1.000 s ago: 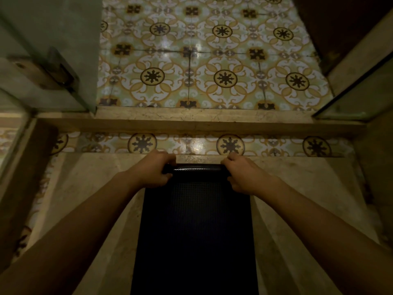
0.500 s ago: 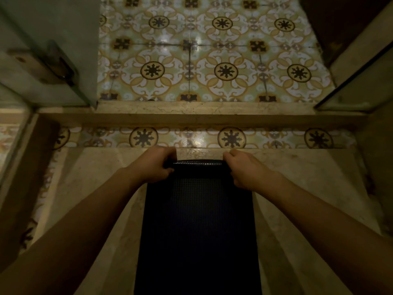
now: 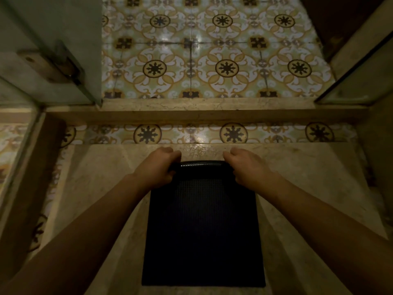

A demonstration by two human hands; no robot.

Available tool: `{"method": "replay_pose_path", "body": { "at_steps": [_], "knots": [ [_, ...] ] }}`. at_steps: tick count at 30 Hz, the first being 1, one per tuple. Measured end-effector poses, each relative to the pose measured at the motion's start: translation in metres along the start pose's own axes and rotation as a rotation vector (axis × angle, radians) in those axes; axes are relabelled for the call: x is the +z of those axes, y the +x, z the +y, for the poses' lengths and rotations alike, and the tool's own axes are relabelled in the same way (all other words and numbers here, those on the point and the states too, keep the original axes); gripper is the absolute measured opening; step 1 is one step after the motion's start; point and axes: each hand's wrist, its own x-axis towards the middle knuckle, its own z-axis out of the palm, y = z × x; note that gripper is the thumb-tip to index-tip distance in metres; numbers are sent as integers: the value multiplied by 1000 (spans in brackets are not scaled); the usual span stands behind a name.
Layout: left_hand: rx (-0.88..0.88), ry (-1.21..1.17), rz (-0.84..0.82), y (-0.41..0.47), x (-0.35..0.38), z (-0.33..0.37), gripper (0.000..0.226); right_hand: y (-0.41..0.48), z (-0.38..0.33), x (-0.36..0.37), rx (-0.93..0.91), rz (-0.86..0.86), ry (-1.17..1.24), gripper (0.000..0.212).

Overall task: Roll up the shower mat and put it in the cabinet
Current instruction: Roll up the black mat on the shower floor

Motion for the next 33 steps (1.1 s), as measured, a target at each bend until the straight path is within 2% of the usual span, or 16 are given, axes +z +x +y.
{"method": "replay_pose_path", "body": {
  "at_steps": [5, 10, 14, 21, 27, 33],
  "knots": [
    [18, 1, -15, -7, 0, -2, 22, -12, 4, -1, -34, 4, 78, 31],
    [-4, 58, 10, -7, 4, 4, 26, -14, -3, 1, 0, 10, 52, 41],
    [38, 58, -42, -15, 4, 2, 37, -25, -9, 7, 23, -12, 30, 32],
    [34, 107, -15, -10, 8, 7, 18, -21, -15, 5, 75, -27, 33, 25],
    [27, 16, -113, -11, 0, 5, 25, -15, -10, -3, 75, -100, 98, 30],
    [-52, 67, -150, 0, -1, 12, 22, -13, -12, -7, 143, -128, 98, 34]
  ]
}}
